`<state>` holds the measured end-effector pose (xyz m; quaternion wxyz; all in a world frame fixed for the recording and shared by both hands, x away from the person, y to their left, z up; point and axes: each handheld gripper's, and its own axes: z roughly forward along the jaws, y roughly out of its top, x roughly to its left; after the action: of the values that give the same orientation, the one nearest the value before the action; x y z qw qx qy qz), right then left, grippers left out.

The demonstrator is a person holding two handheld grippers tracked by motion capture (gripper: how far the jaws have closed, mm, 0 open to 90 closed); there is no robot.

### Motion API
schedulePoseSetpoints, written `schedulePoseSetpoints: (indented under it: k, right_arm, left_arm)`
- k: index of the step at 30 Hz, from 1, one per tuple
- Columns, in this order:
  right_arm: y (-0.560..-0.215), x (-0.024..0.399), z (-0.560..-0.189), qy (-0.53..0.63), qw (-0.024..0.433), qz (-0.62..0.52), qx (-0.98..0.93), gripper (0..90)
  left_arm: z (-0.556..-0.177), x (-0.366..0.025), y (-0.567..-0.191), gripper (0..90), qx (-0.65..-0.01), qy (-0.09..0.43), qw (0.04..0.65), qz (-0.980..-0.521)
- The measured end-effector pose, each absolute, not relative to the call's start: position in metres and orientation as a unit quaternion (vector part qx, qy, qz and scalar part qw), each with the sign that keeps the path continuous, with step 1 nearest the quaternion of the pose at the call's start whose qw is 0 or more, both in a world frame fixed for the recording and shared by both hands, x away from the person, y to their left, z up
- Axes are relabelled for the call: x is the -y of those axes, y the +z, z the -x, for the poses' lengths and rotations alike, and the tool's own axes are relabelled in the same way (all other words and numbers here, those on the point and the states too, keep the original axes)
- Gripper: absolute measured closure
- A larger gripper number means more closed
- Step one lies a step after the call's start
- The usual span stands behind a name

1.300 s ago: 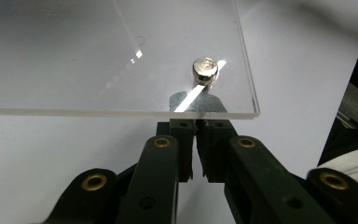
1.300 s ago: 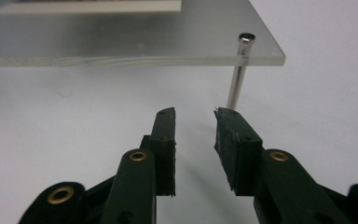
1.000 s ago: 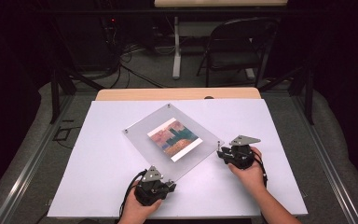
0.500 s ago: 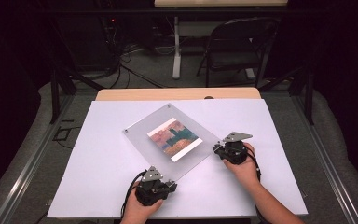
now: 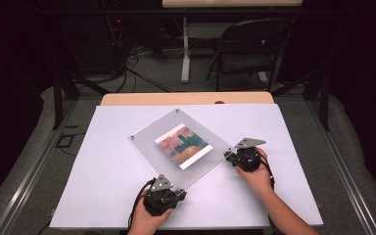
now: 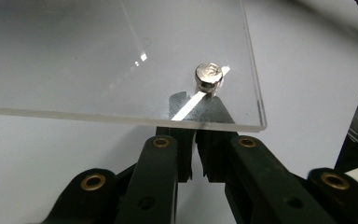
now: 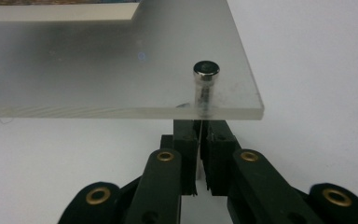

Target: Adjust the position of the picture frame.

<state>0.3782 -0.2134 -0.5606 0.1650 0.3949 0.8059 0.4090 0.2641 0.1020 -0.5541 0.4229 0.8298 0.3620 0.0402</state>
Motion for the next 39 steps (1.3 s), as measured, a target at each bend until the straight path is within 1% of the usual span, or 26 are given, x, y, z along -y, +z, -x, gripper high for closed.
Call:
schedulePoseSetpoints:
  k: [6, 8, 9, 16, 23, 30, 39]
  right_arm:
    - [-0.557, 0.211, -0.375, 0.419, 0.155, -0.389, -0.805, 85.5]
    - [-0.556, 0.211, -0.373, 0.421, 0.151, -0.389, -0.806, 85.6]
    - [-0.557, 0.211, -0.371, 0.425, 0.140, -0.393, -0.804, 85.5]
    - [-0.552, 0.210, -0.359, 0.439, 0.126, -0.395, -0.797, 85.5]
    - [-0.547, 0.203, -0.345, 0.458, 0.109, -0.391, -0.791, 85.5]
    - [-0.547, 0.197, -0.340, 0.465, 0.101, -0.390, -0.788, 85.5]
    - [-0.547, 0.195, -0.340, 0.466, 0.099, -0.391, -0.787, 85.6]
  left_arm:
    - [-0.264, -0.112, -0.545, 84.9, -0.365, 0.043, 0.430, -0.825]
    - [-0.263, -0.116, -0.541, 84.9, -0.366, 0.049, 0.434, -0.822]
    - [-0.263, -0.118, -0.539, 85.0, -0.367, 0.053, 0.436, -0.820]
    - [-0.269, -0.136, -0.528, 85.0, -0.380, 0.072, 0.449, -0.806]
    - [-0.281, -0.155, -0.523, 84.9, -0.406, 0.092, 0.452, -0.789]
    - [-0.297, -0.165, -0.522, 84.7, -0.422, 0.107, 0.450, -0.780]
    - [-0.316, -0.168, -0.523, 84.2, -0.437, 0.102, 0.446, -0.774]
